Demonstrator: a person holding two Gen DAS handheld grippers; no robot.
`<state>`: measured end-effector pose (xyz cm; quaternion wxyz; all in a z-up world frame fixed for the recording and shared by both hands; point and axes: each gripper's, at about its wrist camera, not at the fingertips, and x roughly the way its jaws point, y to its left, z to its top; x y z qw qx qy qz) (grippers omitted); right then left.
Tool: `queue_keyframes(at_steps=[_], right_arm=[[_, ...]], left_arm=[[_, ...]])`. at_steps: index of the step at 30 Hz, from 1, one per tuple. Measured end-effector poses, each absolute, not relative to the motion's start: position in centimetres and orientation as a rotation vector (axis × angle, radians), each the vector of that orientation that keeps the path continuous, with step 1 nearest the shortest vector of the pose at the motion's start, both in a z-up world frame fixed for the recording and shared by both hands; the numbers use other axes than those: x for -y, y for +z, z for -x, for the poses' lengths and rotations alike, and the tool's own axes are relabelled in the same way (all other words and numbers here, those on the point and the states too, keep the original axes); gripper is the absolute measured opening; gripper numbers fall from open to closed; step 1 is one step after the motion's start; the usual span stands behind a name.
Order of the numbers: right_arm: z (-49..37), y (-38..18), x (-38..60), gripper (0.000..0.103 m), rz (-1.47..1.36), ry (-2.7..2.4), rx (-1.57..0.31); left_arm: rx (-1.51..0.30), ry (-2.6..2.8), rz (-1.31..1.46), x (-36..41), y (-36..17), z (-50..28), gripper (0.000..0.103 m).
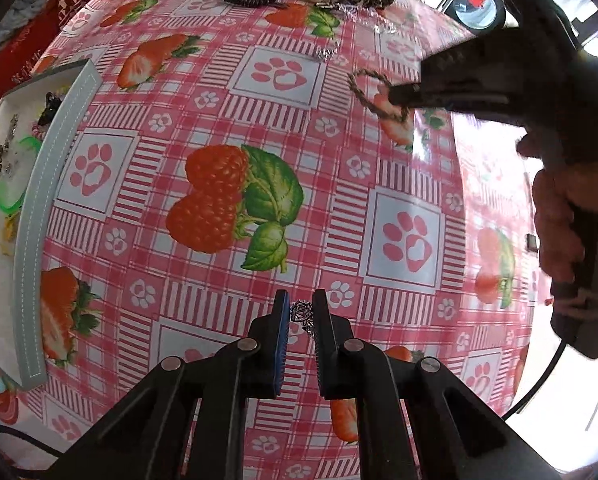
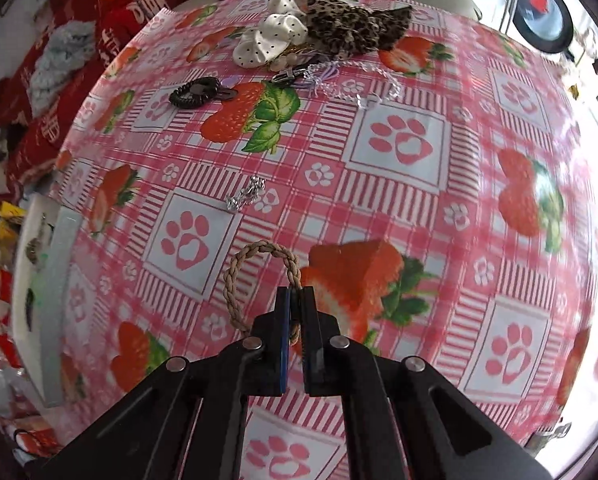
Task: Organize jewelry
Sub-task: 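Grasp the silver pearl charm with the left tool while the right tool grasps the braided brown bracelet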
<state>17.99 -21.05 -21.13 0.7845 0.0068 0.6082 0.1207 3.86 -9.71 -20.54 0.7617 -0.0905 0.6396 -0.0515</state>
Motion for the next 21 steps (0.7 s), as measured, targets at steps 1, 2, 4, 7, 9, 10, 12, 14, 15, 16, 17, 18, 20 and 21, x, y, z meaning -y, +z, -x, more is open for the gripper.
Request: queue_keyframes(at_steps=[1,2,4,7,9,10,12,14,15,16,17,18,20,21], right_arm=[[-17.8,-21.0,21.2,0.005,-0.024,0.262,-1.313],[-17.6,-20.8,21.4,0.005,-0.036,0.265,-1.315],[-17.2,-20.5,21.6,0.005,-0.057,0.272,-1.32],[-16.3,-20.1,22.2,0.005,-0.084,0.279,-1.33],[-15.8,-19.9,22.4,0.005,-0.111,0.286,-1.341],[-15.6,-19.8,22.5,0.005,-0.119,0.289,-1.344],[-15.0,-19.5,22.5,0.005,-0.126,0.294,-1.346],[-14.5,-19.2,22.3,0.005,-0.133,0.302,-1.348],[-14.3,-19.1,22.2,0.005,-0.136,0.305,-1.348],[-14.1,-18.9,22.0,0.005,-0.138,0.307,-1.347],[-13.9,-18.8,21.7,0.005,-0.139,0.311,-1.347],[-13.8,-18.7,21.5,0.005,-0.14,0.313,-1.348],[-13.5,-18.5,20.8,0.005,-0.143,0.32,-1.347],[-13.4,-18.4,20.4,0.005,-0.143,0.323,-1.347]], left_arm=[[-1.389,-0.113,0.2,9.4,-20.1,-3.9,0.018],[-1.385,-0.114,0.201,9.1,-19.8,-3.9,0.018],[-1.378,-0.113,0.202,8.5,-19.2,-4.0,0.018],[-1.372,-0.109,0.194,7.2,-18.8,-4.4,0.018],[-1.366,-0.103,0.192,6.6,-18.4,-4.3,0.018],[-1.361,-0.1,0.191,6.6,-18.3,-4.2,0.018],[-1.347,-0.094,0.191,6.0,-17.8,-3.9,0.018],[-1.333,-0.089,0.192,5.6,-17.9,-4.3,0.018],[-1.329,-0.087,0.191,5.5,-17.9,-4.3,0.018],[-1.323,-0.085,0.19,5.3,-17.9,-4.4,0.018],[-1.316,-0.083,0.188,5.0,-17.8,-4.5,0.018],[-1.312,-0.083,0.188,4.7,-17.8,-4.6,0.018],[-1.301,-0.085,0.186,3.9,-17.5,-4.5,0.018],[-1.297,-0.086,0.184,3.5,-17.4,-4.4,0.018]])
